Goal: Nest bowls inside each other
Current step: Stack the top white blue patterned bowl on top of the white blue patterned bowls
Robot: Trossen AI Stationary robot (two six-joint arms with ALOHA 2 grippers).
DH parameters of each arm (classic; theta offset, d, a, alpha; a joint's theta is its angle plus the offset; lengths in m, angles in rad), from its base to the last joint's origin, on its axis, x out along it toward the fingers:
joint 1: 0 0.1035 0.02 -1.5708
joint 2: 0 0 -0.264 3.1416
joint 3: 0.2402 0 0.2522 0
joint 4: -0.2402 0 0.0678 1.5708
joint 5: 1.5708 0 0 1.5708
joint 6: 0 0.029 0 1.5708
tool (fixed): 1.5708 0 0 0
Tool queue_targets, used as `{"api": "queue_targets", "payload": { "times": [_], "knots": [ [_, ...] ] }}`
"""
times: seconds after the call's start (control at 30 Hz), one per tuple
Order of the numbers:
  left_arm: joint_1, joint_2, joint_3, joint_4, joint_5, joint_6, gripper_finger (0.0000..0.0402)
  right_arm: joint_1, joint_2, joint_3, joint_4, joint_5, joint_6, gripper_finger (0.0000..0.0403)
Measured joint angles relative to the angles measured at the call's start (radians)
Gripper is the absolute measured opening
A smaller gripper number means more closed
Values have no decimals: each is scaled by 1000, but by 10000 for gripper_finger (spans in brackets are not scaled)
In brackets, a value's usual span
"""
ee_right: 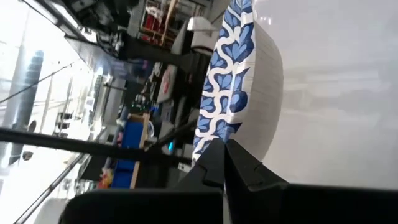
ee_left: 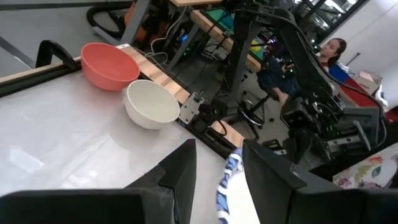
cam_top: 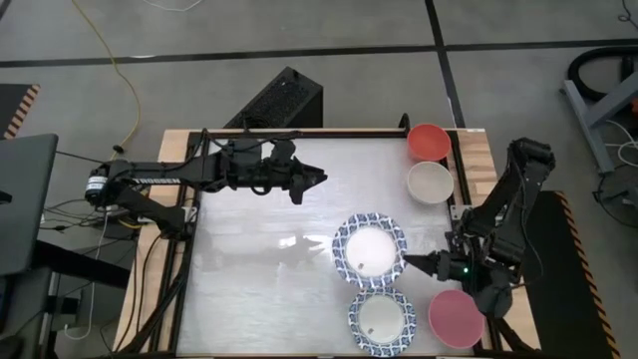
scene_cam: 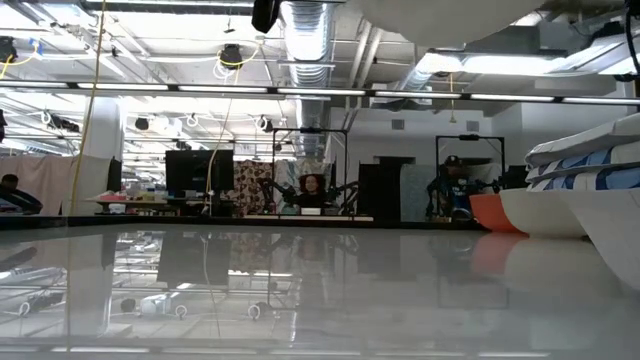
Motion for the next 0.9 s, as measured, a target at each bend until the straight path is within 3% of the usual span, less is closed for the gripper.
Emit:
{"api": "queue_targets", "payload": {
  "times": [0.43,0.9],
  "knots": [
    [-32,0,0,0,-94,-4,119,43,117,0,8,-67,197,14],
    [-32,0,0,-1,-120,47,119,200,90,0,9,-86,239,14]
  ]
}}
